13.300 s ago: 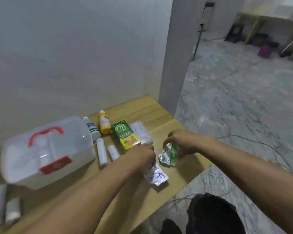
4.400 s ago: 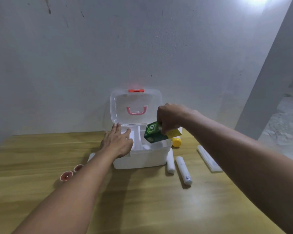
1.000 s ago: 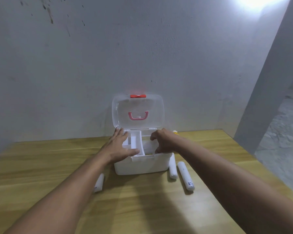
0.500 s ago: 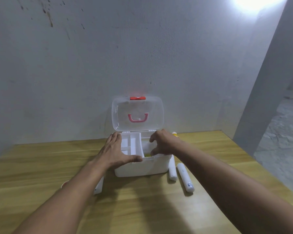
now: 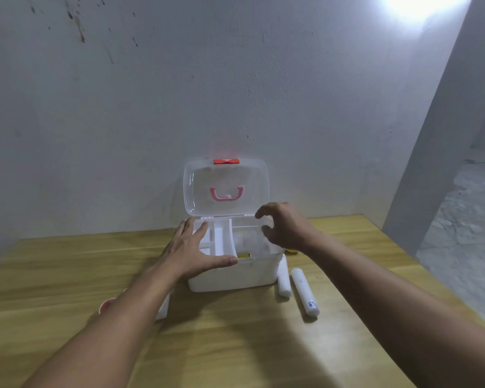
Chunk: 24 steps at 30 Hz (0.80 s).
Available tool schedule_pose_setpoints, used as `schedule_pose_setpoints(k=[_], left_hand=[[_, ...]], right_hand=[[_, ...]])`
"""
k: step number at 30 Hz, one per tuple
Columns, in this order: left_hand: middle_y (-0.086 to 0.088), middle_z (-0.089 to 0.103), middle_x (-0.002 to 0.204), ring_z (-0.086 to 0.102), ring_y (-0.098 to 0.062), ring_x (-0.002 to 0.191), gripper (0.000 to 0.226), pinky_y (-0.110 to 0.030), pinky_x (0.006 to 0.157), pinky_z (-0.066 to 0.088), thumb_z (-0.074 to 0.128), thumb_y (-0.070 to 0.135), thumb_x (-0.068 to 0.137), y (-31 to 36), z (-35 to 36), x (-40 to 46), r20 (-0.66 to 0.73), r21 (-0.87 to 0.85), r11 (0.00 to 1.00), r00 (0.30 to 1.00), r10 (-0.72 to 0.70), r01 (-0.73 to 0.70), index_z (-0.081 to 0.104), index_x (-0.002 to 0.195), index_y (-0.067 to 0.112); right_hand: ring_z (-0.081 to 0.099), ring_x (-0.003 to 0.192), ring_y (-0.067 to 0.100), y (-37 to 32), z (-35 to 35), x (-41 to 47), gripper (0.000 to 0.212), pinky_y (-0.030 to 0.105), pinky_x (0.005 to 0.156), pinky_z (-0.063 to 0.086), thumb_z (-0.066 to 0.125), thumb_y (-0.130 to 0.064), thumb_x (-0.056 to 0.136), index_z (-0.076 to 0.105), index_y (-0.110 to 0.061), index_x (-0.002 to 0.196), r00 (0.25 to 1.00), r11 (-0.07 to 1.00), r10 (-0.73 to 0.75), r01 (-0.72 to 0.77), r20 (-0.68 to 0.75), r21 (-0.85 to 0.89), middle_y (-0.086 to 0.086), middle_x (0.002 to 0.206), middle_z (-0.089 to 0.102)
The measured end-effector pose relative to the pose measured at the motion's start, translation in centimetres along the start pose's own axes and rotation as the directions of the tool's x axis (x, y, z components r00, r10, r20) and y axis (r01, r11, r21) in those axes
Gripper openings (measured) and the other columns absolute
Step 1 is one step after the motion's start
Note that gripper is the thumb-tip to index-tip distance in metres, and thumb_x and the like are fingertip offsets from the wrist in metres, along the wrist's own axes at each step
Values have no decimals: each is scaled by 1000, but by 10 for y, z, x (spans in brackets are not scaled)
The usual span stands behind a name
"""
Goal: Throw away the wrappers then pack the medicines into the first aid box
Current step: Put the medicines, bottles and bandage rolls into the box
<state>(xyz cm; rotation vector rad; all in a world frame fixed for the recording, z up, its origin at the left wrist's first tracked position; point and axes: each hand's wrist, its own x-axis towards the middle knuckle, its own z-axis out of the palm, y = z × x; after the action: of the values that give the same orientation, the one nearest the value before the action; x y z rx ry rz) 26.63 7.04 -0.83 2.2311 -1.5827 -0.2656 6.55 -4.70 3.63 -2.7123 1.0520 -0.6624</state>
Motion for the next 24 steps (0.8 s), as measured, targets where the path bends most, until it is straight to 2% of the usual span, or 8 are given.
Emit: schedule_pose_setpoints(k=[3,6,9,11,14,17,19,24], left_hand=[[2,-5,161,-7,-16,148,144,-44,118,11,37,102,29,1,0,-1,12,0,1000,1000,-8,8,14,151,30],[2,-7,161,-9,-16,148,139,-45,118,10,36,102,29,2,-2,-2,33,11,1000,999,-11,11,19,149,33],[4,-6,161,-7,-16,148,129,-44,119,12,37,101,32,1,-3,-1,37,15,1000,999,-6,6,34,144,38],[4,-6,161,-7,-17,148,127,-45,119,12,36,102,32,1,-3,0,39,21,1000,999,-4,3,34,143,39],[2,-8,161,-10,-19,148,129,-47,118,10,34,102,31,1,-2,0,53,27,1000,999,-3,2,22,145,44],[2,-9,161,-10,-19,148,126,-48,118,10,32,103,31,1,-2,0,58,33,999,998,-4,2,22,144,48],[2,-9,161,-10,-19,148,126,-48,118,10,32,103,31,1,-2,1,56,33,999,998,-5,4,23,144,48],[1,-9,161,-11,-20,148,130,-48,117,10,28,104,27,2,-2,1,60,43,999,998,-3,0,23,144,47]], right_hand=[[65,104,27,20,-11,-5,32,39,90,52,59,-3,81,69,-10,111,990,992,114,-109,-81,68,10,112,71],[66,102,26,50,-15,-12,33,28,86,51,58,-1,78,71,-9,108,967,966,254,-251,-31,64,8,108,73],[65,103,29,71,-12,-21,33,31,85,52,58,-2,76,71,-9,106,938,939,344,-344,33,17,9,106,73],[64,103,30,79,-8,-23,32,35,86,52,60,-5,77,70,-9,107,925,926,375,-376,67,14,10,106,72],[60,112,29,80,5,-21,38,36,92,50,64,-21,84,63,-14,122,913,918,389,-395,120,28,11,120,66],[55,120,30,75,21,-17,45,34,94,46,61,-31,89,56,-22,132,901,916,387,-400,198,33,10,133,59],[54,119,31,74,30,-14,41,35,94,45,59,-33,89,57,-23,129,892,906,411,-423,189,26,11,132,60],[56,111,32,75,31,-16,35,33,82,45,62,-29,83,58,-17,116,868,870,490,-493,81,21,12,118,64]])
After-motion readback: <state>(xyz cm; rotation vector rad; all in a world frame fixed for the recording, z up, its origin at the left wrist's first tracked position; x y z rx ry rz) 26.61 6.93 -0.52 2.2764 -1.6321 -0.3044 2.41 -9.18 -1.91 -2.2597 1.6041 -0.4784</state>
